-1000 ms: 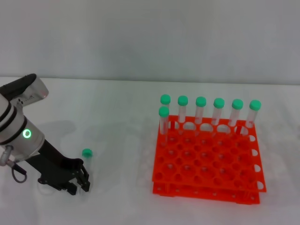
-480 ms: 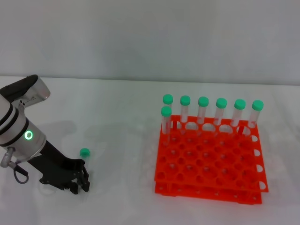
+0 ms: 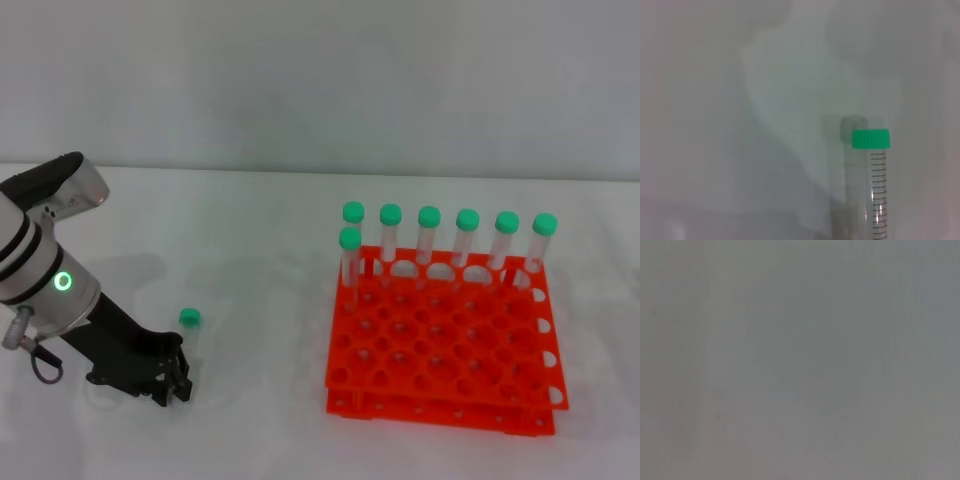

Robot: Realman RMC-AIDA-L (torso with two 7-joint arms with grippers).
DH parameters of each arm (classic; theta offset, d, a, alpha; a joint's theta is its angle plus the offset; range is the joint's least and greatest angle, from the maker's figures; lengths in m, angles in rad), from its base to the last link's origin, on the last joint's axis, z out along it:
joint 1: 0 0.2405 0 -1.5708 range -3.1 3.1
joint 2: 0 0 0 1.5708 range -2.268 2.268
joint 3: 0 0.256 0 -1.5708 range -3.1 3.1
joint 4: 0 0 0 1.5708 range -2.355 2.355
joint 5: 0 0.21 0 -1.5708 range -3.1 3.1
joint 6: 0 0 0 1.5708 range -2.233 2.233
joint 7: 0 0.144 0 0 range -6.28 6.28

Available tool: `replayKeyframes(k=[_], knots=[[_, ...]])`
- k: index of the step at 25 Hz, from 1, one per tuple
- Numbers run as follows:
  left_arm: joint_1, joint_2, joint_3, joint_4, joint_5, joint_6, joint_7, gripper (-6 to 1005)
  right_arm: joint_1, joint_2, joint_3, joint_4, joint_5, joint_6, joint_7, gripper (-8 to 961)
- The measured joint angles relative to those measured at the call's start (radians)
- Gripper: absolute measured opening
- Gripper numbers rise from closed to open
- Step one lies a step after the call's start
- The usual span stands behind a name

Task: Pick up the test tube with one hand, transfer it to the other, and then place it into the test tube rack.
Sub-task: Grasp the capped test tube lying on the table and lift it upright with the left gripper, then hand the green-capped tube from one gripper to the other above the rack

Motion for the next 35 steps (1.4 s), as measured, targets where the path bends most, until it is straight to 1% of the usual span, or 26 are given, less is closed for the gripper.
replayKeyframes(k=[8, 14, 16, 21, 23, 26, 29, 31, 35], knots=[[-0.008, -0.001, -0.001, 0.012, -0.002, 0.0, 0.005, 196, -0.003, 0.0, 0.002, 0.0, 0.0, 0.0, -0.001, 855], [0.023, -0.01, -0.013, 0.109, -0.005, -0.025, 0.055, 199, -0.005, 0.0, 0.002, -0.002, 0.001, 0.0, 0.0, 856], [0.037, -0.014, -0.048, 0.136, -0.006, -0.038, 0.08, 200, -0.006, 0.0, 0.002, -0.002, 0.002, 0.0, 0.0, 856], [0.059, -0.024, -0.184, 0.159, -0.015, -0.076, 0.196, 203, -0.008, 0.0, 0.005, -0.002, 0.002, 0.0, 0.0, 856], [0.063, -0.033, -0.255, 0.16, -0.016, -0.102, 0.253, 204, -0.009, 0.0, 0.006, -0.002, 0.002, 0.0, 0.0, 856], [0.068, -0.045, -0.337, 0.16, -0.034, -0.141, 0.346, 205, -0.008, 0.0, 0.007, -0.002, 0.002, 0.0, 0.0, 856], [0.085, -0.058, -0.401, 0.161, -0.121, -0.198, 0.462, 207, -0.005, 0.0, 0.009, 0.0, 0.014, 0.002, 0.0, 856], [0.105, -0.065, -0.43, 0.162, -0.223, -0.234, 0.559, 208, -0.004, 0.0, 0.009, 0.003, 0.025, 0.002, 0.0, 856], [0.173, -0.092, -0.454, 0.163, -0.518, -0.281, 0.824, 210, -0.009, 0.0, 0.009, 0.0, 0.029, 0.002, 0.0, 855]])
